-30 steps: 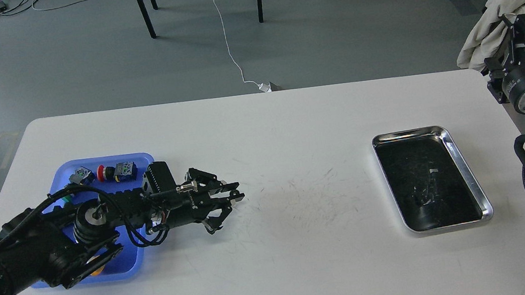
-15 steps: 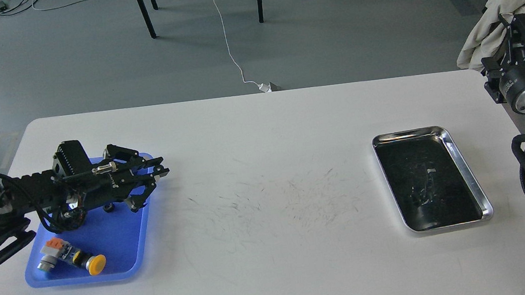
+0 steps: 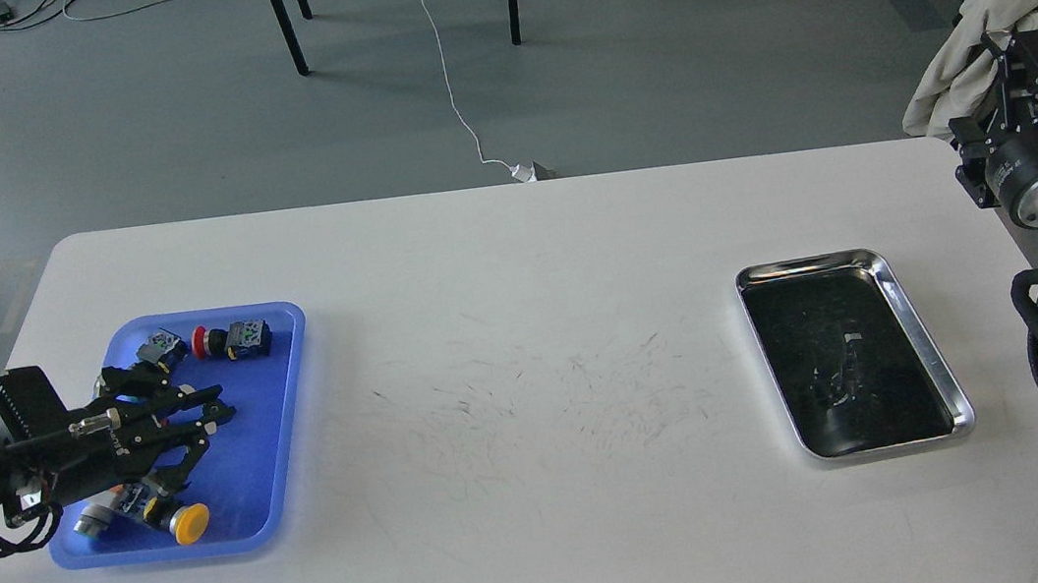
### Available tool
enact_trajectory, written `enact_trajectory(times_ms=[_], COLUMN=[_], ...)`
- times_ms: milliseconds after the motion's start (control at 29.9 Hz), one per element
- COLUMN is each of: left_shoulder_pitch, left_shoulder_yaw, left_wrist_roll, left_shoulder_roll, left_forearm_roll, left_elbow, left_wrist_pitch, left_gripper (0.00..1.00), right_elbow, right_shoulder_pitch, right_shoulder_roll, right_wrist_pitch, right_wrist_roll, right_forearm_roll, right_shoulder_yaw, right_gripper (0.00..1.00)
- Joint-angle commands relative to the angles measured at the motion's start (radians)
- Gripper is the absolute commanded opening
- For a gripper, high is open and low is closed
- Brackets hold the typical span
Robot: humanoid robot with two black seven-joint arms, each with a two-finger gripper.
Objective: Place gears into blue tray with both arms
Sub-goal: 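Lift the black part and carry it back over the blue tray, then lower the left gripper into the blue tray and release the part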
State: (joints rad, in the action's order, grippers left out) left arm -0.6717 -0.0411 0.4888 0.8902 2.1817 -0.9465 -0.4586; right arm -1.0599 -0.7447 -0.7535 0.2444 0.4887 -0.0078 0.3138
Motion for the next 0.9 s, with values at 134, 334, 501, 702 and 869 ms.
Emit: enact_trajectory(times_ms=[134, 334, 501, 702, 869], left_shoulder_pitch=[0.043, 0.072, 0.073, 0.073, 0.074], left_shoulder_yaw=[0.000, -0.002, -0.005, -0.002, -0.003], left_wrist_roll=[0.000, 0.000, 0.000, 0.000, 0.000], left_shoulder_roll=[0.000, -0.004, -0.008, -0.010, -0.011], left_forearm_roll=[0.000, 0.000, 0.000, 0.000, 0.000], left_elbow=[0.002, 0.008, 0.012, 0.014, 0.015], left_wrist_pitch=[-0.009, -0.026, -0.026, -0.026, -0.026], left_gripper=[0.10, 0.10, 0.11, 0.19, 0.28], right_elbow=[0.001, 0.020, 0.021, 0.021, 0.021], right_shoulder_pitch=[-0.001, -0.001, -0.002, -0.001, -0.001], right_shoulder_roll=[-0.001, 0.014, 0.019, 0.019, 0.019], right_wrist_pitch=[-0.002, -0.004, -0.004, -0.004, -0.004], right_wrist_roll=[0.000, 0.000, 0.000, 0.000, 0.000], right_forearm_roll=[-0.001, -0.001, -0.003, -0.001, -0.001], right_shoulder_yaw=[-0.002, -0.004, -0.002, -0.004, -0.005], right_gripper=[0.99, 0.99, 0.99, 0.99, 0.99])
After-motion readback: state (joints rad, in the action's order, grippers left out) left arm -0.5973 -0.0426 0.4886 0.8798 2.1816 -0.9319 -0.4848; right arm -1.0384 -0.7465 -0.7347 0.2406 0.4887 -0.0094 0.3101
